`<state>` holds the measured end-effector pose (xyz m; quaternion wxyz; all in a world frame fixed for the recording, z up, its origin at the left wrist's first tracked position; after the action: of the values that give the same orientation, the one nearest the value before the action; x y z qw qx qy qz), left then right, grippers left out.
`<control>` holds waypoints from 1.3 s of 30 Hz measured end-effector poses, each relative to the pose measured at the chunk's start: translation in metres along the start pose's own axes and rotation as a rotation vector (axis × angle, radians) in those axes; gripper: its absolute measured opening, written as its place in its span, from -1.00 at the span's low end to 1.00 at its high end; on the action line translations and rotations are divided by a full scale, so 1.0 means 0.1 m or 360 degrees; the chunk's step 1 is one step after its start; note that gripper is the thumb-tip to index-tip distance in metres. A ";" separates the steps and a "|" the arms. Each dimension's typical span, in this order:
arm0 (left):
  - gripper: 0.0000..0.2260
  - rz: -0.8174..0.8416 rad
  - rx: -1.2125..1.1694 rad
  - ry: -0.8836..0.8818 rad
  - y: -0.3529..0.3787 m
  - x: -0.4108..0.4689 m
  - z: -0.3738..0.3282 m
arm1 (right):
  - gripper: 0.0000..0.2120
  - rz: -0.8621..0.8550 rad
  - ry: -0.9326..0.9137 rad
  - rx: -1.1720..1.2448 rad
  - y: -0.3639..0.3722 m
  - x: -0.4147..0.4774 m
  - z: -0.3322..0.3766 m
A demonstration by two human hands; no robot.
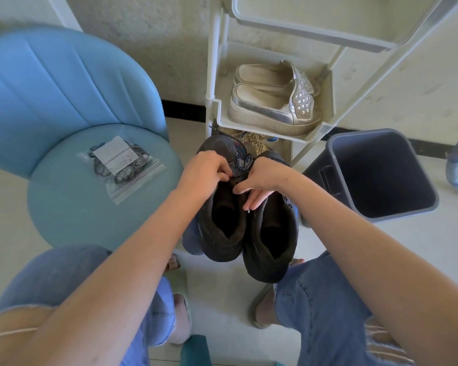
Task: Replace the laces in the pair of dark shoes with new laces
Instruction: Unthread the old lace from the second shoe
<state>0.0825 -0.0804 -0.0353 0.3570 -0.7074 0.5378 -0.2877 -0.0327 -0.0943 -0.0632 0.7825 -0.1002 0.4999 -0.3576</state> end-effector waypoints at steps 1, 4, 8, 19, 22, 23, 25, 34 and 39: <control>-0.87 -0.0015 0.0039 -0.0009 0.00 -0.01 0.01 | -0.69 0.0011 0.0000 -0.0016 0.01 -0.01 0.00; -0.92 -0.0450 -0.0149 -0.0293 -0.20 -0.05 0.17 | -0.74 0.0055 -0.0017 -0.0119 0.05 -0.02 -0.02; -0.82 -0.0957 -0.0781 -0.1199 -0.42 -0.22 0.79 | -0.80 0.0092 -0.0036 -0.0118 0.08 -0.02 -0.01; -0.65 0.0030 0.0061 0.0207 -0.06 -0.07 -0.22 | -0.77 0.0097 -0.0001 -0.0106 0.08 0.05 -0.03; -0.66 0.0157 -0.0169 0.0090 0.03 -0.09 -0.14 | -0.76 0.0087 -0.0039 -0.0176 0.09 0.05 -0.02; -0.69 0.0186 -0.0194 0.0070 0.06 -0.08 -0.12 | -0.77 0.0082 -0.0054 -0.0202 0.09 0.05 -0.01; -0.77 0.0168 -0.0174 0.0082 0.10 -0.07 -0.10 | -0.79 0.0080 -0.0071 -0.0224 0.09 0.05 -0.01; -0.76 -0.0037 -0.0028 0.0096 0.08 -0.04 -0.09 | -0.74 0.0098 -0.0074 -0.0219 0.10 0.05 -0.01; -0.88 -0.0269 -0.0056 -0.0084 -0.10 0.00 0.00 | -0.74 0.0125 -0.0043 -0.0174 0.11 0.07 -0.03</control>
<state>0.0880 -0.0786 -0.0267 0.3330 -0.7638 0.4716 -0.2887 -0.0282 -0.0909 -0.0752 0.7958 -0.1279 0.5116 -0.2975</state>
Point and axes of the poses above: each hand's wrist, its own x-axis towards the middle knuckle, its own y-axis out of the palm, z = x × y, the point moved 9 cm from there along x, towards the middle knuckle, and after that the axes turned 14 degrees about -z, right-handed, at the moved point
